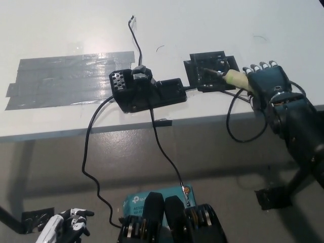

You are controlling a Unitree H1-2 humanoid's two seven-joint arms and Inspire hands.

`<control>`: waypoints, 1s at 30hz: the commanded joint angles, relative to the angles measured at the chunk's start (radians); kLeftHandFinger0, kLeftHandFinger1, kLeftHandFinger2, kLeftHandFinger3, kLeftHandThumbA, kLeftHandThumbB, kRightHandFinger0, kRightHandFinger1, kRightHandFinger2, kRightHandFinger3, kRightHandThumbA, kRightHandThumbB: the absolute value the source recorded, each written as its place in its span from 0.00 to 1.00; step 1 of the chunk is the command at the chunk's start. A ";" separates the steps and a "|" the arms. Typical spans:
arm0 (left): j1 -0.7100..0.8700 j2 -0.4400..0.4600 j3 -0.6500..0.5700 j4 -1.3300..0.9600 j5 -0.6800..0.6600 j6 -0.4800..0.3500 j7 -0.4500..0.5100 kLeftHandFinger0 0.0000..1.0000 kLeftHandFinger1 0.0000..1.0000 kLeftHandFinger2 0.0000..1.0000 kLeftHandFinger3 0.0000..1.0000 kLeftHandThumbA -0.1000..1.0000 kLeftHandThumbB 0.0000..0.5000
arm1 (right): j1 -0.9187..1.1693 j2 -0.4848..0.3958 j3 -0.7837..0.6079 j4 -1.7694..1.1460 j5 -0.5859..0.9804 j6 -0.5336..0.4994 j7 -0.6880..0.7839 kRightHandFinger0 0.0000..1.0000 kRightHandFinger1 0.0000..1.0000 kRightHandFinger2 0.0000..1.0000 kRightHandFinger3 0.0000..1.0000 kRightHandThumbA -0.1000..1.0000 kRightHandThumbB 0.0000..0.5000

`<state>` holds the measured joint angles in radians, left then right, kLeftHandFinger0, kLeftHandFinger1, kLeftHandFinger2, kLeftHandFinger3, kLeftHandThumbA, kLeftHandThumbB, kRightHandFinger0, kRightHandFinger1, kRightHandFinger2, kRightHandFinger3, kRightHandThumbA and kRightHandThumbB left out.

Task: The robot uses its right hand to grab the soldering gun kept on the middle of the table and pulls it out of its base and keep it on the right side of the base

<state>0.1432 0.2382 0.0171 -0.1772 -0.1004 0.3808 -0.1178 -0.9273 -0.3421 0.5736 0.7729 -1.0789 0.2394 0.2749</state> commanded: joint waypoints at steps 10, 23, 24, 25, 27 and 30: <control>0.014 0.045 0.001 -0.041 0.014 -0.004 -0.024 0.00 0.13 0.27 0.49 0.41 0.55 | -0.163 -0.066 -0.085 -0.121 0.144 0.110 0.375 1.00 1.00 1.00 1.00 1.00 1.00; 0.020 0.056 0.001 -0.040 -0.002 -0.009 -0.047 0.01 0.08 0.18 0.47 0.39 0.54 | -0.095 -0.211 -0.235 -0.542 0.284 0.096 0.482 1.00 1.00 1.00 1.00 1.00 1.00; 0.020 0.056 0.000 -0.039 0.000 -0.010 -0.047 0.02 0.09 0.18 0.47 0.40 0.54 | -0.089 -0.214 -0.246 -0.556 0.292 0.094 0.482 1.00 1.00 1.00 1.00 1.00 1.00; 0.030 0.061 -0.001 -0.039 0.006 -0.013 -0.048 0.04 0.11 0.21 0.47 0.41 0.53 | -0.061 -0.218 -0.288 -0.608 0.331 0.102 0.482 1.00 1.00 1.00 1.00 1.00 1.00; 0.029 0.058 0.002 -0.038 0.003 -0.011 -0.045 0.05 0.14 0.23 0.47 0.41 0.56 | 0.014 -0.252 -0.398 -0.760 0.438 0.136 0.510 1.00 1.00 1.00 1.00 1.00 1.00; 0.044 0.064 0.021 -0.044 -0.006 -0.017 -0.042 0.05 0.13 0.23 0.47 0.42 0.57 | 0.134 -0.274 -0.506 -0.929 0.576 0.162 0.560 1.00 1.00 1.00 1.00 0.95 1.00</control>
<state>0.1643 0.2703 0.0193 -0.1815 -0.1010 0.3829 -0.1375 -0.8852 -0.5452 0.2239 0.0702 -0.7653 0.3275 0.7463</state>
